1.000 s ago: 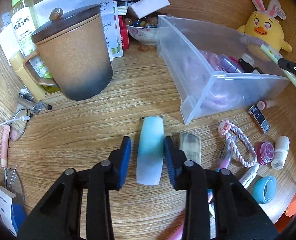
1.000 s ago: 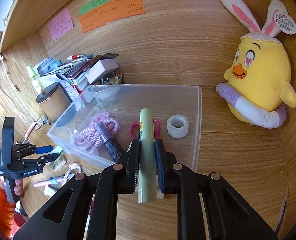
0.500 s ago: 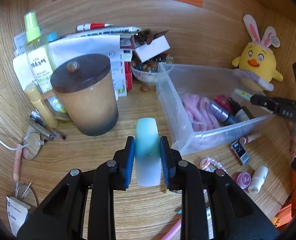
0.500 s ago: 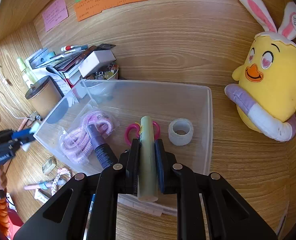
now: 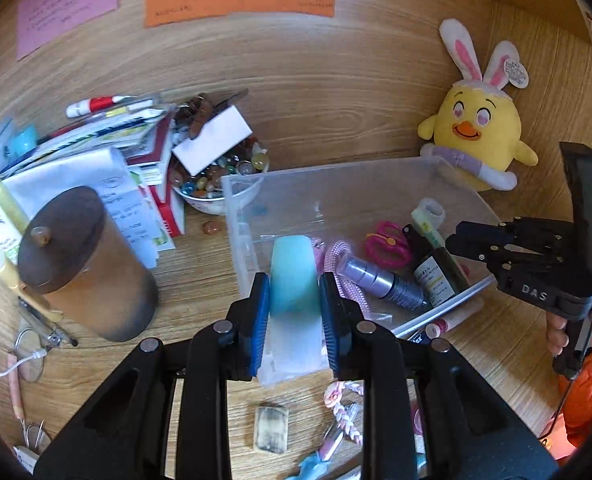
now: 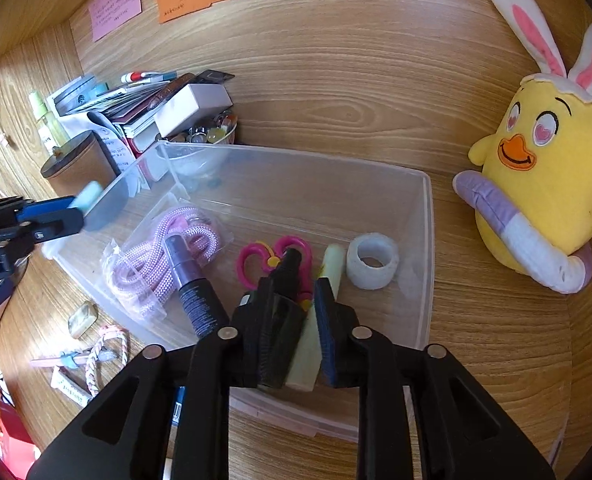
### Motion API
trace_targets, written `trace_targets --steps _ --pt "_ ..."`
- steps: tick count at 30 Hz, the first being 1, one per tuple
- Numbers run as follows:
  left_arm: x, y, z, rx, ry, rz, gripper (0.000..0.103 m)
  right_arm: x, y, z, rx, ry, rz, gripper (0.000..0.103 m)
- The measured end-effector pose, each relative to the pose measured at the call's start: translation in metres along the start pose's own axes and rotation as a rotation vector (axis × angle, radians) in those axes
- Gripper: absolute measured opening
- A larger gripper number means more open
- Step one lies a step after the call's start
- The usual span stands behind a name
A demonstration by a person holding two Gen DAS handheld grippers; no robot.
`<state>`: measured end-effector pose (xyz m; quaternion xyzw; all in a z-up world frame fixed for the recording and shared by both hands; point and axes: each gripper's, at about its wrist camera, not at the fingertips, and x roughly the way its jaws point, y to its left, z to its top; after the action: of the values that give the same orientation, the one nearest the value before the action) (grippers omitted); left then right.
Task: Organize objects
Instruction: 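Lower the green tube into the box with the right tool while the left releases the mint stick, then grasp the white pill bottle with the right tool while the left tool grasps the pink toothbrush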
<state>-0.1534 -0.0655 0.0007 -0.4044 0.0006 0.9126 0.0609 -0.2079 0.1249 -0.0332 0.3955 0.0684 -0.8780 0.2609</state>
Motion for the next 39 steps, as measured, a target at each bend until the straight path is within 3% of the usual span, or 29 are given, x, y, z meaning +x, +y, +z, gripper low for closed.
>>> trace_targets --steps 8,16,18,20,23,26,28,30,37,39 --pt "0.019 -0.010 0.003 0.017 0.047 -0.006 0.025 -0.026 0.004 -0.007 -0.017 -0.044 0.036 0.034" --pt "-0.004 -0.016 0.004 0.029 -0.003 0.005 0.027 -0.048 0.018 -0.020 -0.081 -0.064 0.056 0.035" --pt "-0.014 -0.014 0.000 0.026 -0.019 0.022 0.036 -0.053 0.021 -0.026 -0.085 -0.061 0.061 0.035" --pt "-0.023 -0.011 -0.006 0.020 -0.036 0.032 0.054 -0.056 0.023 -0.034 -0.083 -0.052 0.072 0.037" --pt "-0.034 -0.007 -0.020 0.015 -0.035 0.050 0.074 -0.056 0.028 -0.046 -0.072 -0.033 0.090 0.048" --pt "-0.038 -0.004 -0.037 0.005 -0.002 0.057 0.087 -0.056 0.036 -0.058 -0.067 -0.013 0.111 0.061" --pt "-0.040 -0.003 -0.050 0.012 0.018 0.081 0.088 -0.055 0.044 -0.068 -0.070 -0.004 0.122 0.069" --pt "-0.041 0.000 -0.065 0.013 0.040 0.097 0.088 -0.054 0.053 -0.076 -0.081 0.003 0.127 0.072" --pt "-0.035 0.017 -0.111 -0.017 0.132 0.097 0.088 -0.046 0.079 -0.099 -0.134 0.039 0.124 0.072" --pt "-0.032 0.022 -0.119 -0.025 0.146 0.095 0.083 -0.042 0.080 -0.104 -0.132 0.052 0.127 0.072"
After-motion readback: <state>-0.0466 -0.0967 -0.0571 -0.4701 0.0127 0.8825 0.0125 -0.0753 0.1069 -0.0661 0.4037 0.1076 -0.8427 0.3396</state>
